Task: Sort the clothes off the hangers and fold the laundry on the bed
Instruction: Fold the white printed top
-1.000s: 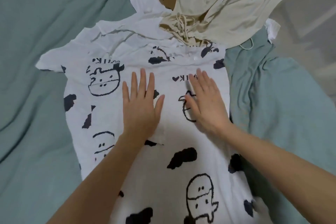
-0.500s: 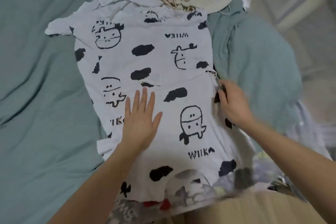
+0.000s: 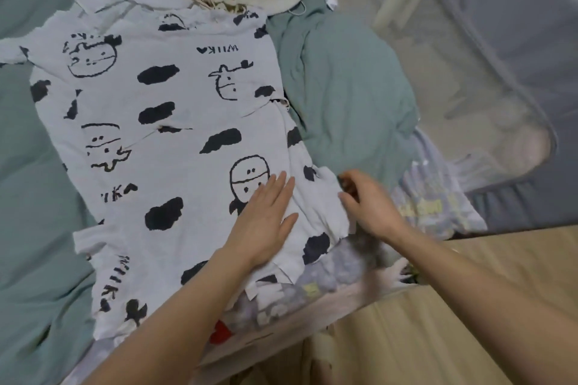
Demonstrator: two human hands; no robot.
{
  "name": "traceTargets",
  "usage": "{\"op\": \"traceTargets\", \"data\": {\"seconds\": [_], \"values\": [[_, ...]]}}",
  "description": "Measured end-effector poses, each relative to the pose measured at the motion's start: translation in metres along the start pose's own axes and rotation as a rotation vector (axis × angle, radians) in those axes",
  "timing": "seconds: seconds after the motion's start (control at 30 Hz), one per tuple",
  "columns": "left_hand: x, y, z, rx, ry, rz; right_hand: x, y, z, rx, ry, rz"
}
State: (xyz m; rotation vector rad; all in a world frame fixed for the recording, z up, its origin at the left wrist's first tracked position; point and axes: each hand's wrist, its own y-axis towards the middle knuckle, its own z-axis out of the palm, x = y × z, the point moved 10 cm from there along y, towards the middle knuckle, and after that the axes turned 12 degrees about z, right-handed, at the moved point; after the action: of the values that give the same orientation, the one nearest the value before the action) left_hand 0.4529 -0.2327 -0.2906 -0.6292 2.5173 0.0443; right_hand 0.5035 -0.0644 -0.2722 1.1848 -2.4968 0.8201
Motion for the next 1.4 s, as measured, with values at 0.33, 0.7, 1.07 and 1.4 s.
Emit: {"op": "traceTargets", "data": {"seconds": [0.33,0.7,1.07,1.4], "values": [[0.011,0.003,0.016,0.101,0.095,-0.03,0.039,0.045,-0.003,0.095,-0.046,-0.068],[-0.001,0.018,0.009,0.105,-0.001,-0.013,-0.002,0.019,-0.007,0.313,0.445,0.053],[-0.023,0.12,-0.007,0.279,-0.171,0.075,-0.029,-0.02,-0.022,0.285,0.594,-0.096],[-0.002,0.116,-0.024,0.473,-0.138,-0.265,0.022,-0.068,-0.01,0.298,0.173,-0.352]]}}
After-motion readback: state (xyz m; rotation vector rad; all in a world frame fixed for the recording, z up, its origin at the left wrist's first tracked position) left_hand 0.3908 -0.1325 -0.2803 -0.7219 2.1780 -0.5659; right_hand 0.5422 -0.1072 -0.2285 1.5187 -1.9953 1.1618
